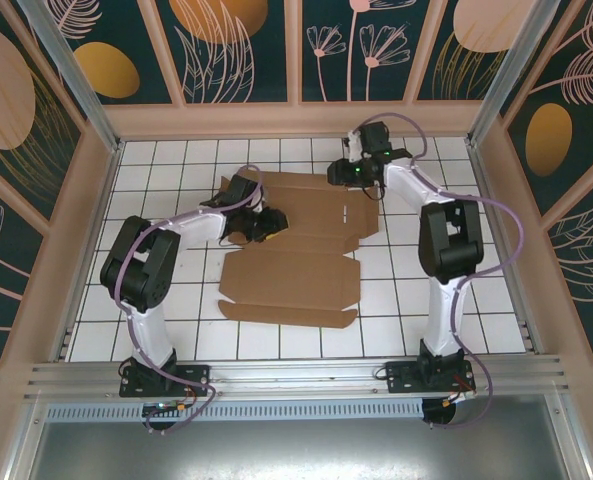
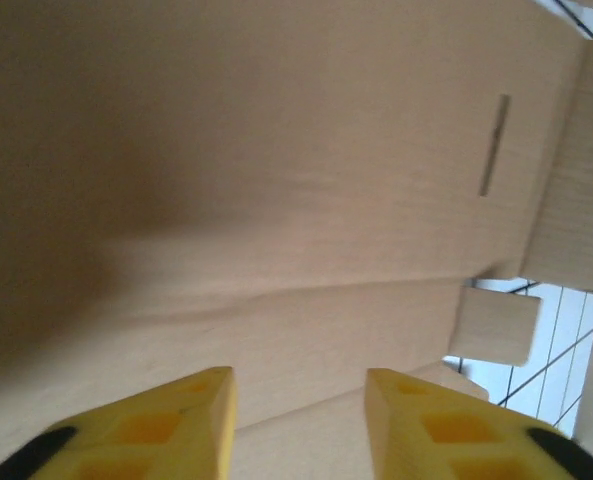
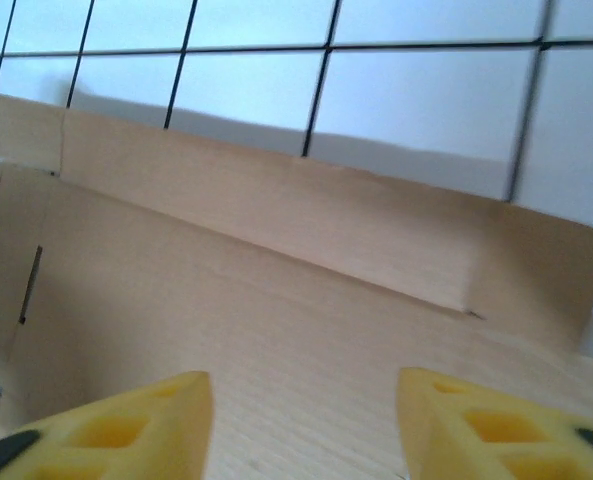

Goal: Fold the paper box

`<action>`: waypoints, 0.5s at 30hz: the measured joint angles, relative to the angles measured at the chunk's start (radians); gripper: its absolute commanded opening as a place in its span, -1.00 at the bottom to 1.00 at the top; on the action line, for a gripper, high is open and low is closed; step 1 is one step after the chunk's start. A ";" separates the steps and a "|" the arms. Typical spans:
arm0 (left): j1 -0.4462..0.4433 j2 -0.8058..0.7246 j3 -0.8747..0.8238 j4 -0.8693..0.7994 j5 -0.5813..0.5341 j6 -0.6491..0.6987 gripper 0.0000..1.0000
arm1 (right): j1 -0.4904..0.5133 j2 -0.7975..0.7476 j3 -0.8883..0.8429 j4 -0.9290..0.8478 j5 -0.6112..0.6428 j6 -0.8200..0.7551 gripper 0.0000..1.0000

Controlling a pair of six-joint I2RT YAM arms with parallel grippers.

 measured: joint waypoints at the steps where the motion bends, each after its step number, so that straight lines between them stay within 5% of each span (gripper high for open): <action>1: 0.005 0.000 -0.032 0.028 0.005 -0.022 -0.48 | 0.014 0.034 0.025 -0.006 -0.010 -0.003 -0.26; 7: 0.011 0.011 -0.079 0.106 0.023 -0.080 -0.77 | 0.109 0.174 0.101 -0.058 -0.029 -0.029 -0.58; 15: 0.040 0.123 0.002 0.130 0.022 -0.080 -1.00 | 0.137 0.166 0.011 -0.045 0.017 -0.035 -1.00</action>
